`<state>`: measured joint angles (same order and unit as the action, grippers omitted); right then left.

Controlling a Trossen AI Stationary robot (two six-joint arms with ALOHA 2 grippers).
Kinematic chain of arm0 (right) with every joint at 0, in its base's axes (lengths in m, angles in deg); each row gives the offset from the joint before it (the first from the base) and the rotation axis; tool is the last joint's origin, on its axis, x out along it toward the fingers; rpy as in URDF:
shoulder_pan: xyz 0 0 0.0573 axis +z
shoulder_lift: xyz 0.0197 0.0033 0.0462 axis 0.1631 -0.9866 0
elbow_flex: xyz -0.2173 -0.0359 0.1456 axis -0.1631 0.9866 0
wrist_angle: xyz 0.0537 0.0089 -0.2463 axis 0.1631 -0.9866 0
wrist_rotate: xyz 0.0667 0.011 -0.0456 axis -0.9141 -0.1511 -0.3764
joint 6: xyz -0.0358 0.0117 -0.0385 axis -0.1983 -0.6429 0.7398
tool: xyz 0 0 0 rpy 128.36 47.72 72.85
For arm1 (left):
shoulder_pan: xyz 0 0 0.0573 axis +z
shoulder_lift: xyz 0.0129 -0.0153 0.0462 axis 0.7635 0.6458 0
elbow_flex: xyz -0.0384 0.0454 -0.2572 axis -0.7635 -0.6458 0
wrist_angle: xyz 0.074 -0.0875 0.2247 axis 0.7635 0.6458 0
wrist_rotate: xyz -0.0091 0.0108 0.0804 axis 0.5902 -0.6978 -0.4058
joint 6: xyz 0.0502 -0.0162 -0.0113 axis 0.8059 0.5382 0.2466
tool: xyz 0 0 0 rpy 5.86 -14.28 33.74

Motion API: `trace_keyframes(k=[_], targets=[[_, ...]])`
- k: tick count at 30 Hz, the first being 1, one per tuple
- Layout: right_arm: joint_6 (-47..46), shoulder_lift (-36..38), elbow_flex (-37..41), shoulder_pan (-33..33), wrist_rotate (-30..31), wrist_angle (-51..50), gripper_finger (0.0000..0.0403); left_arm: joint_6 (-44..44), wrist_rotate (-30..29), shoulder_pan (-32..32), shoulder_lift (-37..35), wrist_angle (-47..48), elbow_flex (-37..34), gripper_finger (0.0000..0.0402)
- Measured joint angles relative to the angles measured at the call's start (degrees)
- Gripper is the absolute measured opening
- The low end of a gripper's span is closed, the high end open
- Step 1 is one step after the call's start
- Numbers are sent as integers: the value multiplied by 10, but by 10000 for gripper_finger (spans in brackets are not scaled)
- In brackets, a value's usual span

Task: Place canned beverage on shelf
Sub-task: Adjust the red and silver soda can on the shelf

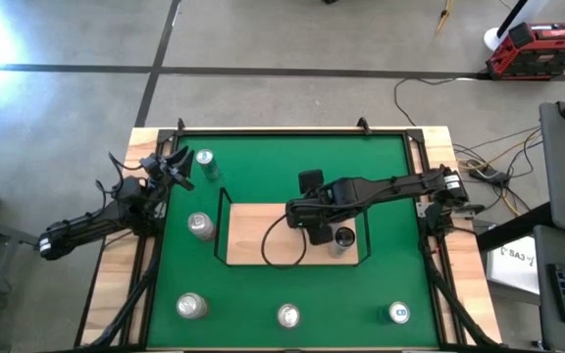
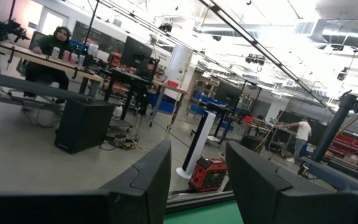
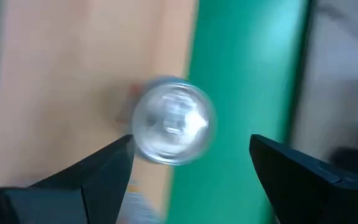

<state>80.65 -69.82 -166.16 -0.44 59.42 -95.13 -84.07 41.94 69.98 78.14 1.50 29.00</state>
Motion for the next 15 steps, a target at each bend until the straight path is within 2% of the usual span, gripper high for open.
trace_keyframes(k=[3,15], targets=[[-45,0,0,0,-56,1,311,0,0,0,0,0,0,137],[-58,16,0,0,-59,-4,311,0,0,0,0,0,0,137]])
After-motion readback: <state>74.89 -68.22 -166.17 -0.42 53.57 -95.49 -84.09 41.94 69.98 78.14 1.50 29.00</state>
